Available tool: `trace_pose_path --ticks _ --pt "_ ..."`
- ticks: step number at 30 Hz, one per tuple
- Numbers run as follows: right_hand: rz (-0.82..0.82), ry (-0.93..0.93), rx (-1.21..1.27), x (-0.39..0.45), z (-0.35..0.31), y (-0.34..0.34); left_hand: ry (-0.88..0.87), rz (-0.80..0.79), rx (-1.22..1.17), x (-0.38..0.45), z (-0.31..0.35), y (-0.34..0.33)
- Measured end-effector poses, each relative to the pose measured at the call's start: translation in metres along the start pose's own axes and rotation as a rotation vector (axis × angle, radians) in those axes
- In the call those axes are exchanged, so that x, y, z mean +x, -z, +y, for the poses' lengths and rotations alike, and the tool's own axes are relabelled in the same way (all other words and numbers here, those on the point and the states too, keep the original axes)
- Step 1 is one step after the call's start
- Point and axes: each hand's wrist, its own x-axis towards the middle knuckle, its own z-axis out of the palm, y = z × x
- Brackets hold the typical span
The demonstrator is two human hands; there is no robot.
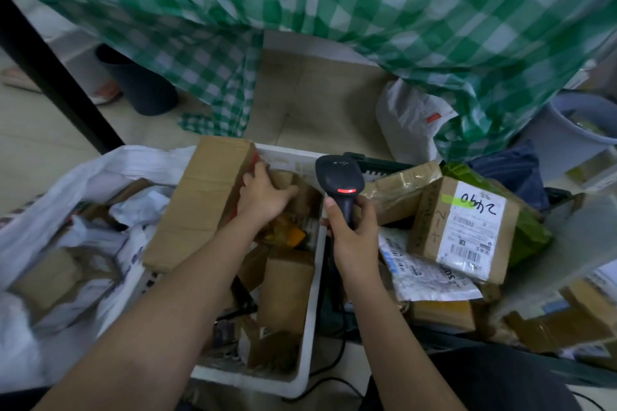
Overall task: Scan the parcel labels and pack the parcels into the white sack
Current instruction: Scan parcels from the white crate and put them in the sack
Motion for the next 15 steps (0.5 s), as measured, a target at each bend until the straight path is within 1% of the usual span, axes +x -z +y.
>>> trace_pose_path --ticks 4,6,8,11,12,13,14,15 --pt "-0.002 -0.019 0.011 -0.022 -0.003 -0.011 -0.025 0.073 -0.244 -0.031 -0.020 0.048" --pt "0.027 -0.027 0.012 -0.033 -0.003 -0.016 -0.042 0.076 -0.361 -0.049 -0.035 0.074" --pt "0.055 -0.025 0.014 -0.044 -0.004 -0.022 -0.029 0.064 -0.492 -0.067 -0.049 0.098" --pt "0.075 -0.021 0.013 -0.056 -0.007 -0.030 -0.009 0.115 -0.706 -0.092 -0.068 0.121" --pt "0.076 -0.016 0.010 -0.059 -0.007 -0.032 -0.037 0.131 -0.731 -0.101 -0.074 0.126" --pt "0.074 -0.015 0.000 -0.061 -0.007 -0.034 -0.087 0.153 -0.702 -0.109 -0.082 0.129" --pt "0.072 -0.023 -0.007 -0.063 -0.006 -0.035 -0.170 0.172 -0.639 -0.116 -0.092 0.130" --pt "0.062 -0.039 -0.011 -0.066 -0.006 -0.036 -0.257 0.184 -0.526 -0.123 -0.102 0.131"
